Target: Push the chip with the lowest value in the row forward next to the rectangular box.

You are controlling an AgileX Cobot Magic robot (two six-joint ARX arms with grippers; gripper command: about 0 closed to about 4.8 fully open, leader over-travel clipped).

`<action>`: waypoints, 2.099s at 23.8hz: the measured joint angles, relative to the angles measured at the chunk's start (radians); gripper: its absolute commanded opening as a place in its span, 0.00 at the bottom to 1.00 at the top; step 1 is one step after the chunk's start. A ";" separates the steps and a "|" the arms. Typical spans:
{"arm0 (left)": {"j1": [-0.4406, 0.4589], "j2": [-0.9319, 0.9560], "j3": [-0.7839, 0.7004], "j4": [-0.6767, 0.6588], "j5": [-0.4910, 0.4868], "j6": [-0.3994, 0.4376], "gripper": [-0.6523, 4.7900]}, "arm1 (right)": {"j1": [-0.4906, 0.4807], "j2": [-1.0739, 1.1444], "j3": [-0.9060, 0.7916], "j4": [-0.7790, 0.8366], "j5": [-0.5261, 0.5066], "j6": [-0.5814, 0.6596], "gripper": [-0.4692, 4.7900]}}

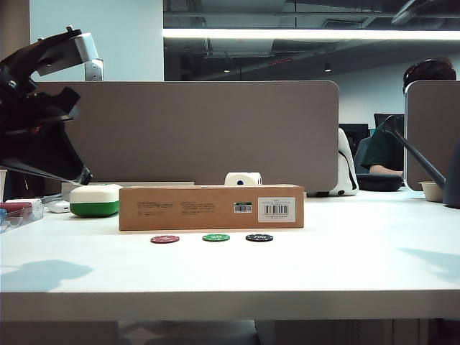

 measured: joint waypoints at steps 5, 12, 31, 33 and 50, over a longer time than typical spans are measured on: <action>0.000 0.000 0.000 0.000 0.000 0.000 0.11 | 0.278 0.412 0.140 -0.004 0.058 -0.090 0.08; -0.002 0.000 0.000 0.000 0.004 0.000 0.11 | 0.460 0.880 0.381 -0.001 0.058 -0.120 0.08; -0.002 0.000 0.000 0.000 0.004 0.000 0.11 | 0.554 1.099 0.557 0.000 0.173 -0.270 0.08; -0.002 0.000 0.000 0.000 0.004 0.000 0.11 | 0.553 1.104 0.558 0.002 0.177 -0.278 0.08; -0.002 0.000 0.000 0.000 0.004 0.000 0.11 | 0.553 1.175 0.563 0.100 0.179 -0.325 0.08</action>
